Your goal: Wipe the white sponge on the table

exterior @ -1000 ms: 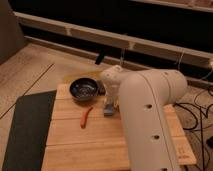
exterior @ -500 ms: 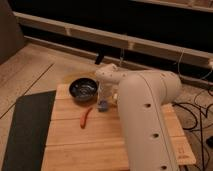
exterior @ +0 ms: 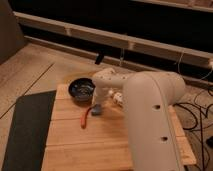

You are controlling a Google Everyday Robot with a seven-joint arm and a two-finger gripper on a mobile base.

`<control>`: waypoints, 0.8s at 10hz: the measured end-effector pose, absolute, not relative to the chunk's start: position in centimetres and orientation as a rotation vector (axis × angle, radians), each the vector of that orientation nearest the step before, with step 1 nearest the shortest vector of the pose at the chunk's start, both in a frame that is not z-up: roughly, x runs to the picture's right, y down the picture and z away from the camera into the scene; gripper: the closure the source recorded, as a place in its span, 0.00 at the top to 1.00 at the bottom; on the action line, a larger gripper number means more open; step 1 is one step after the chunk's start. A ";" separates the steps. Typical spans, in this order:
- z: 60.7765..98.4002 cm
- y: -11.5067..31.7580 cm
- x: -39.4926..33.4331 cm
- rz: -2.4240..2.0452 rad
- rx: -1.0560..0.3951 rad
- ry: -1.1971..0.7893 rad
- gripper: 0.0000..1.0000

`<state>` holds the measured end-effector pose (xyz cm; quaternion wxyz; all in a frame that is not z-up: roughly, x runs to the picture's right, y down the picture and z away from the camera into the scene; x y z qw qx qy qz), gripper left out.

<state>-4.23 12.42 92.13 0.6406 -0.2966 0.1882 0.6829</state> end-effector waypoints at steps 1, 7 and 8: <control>91.4 13.1 -4.3 1.561 -0.683 0.432 0.00; 88.5 17.0 -0.3 1.611 -0.685 0.525 0.00; 88.5 17.2 0.8 1.621 -0.677 0.553 0.00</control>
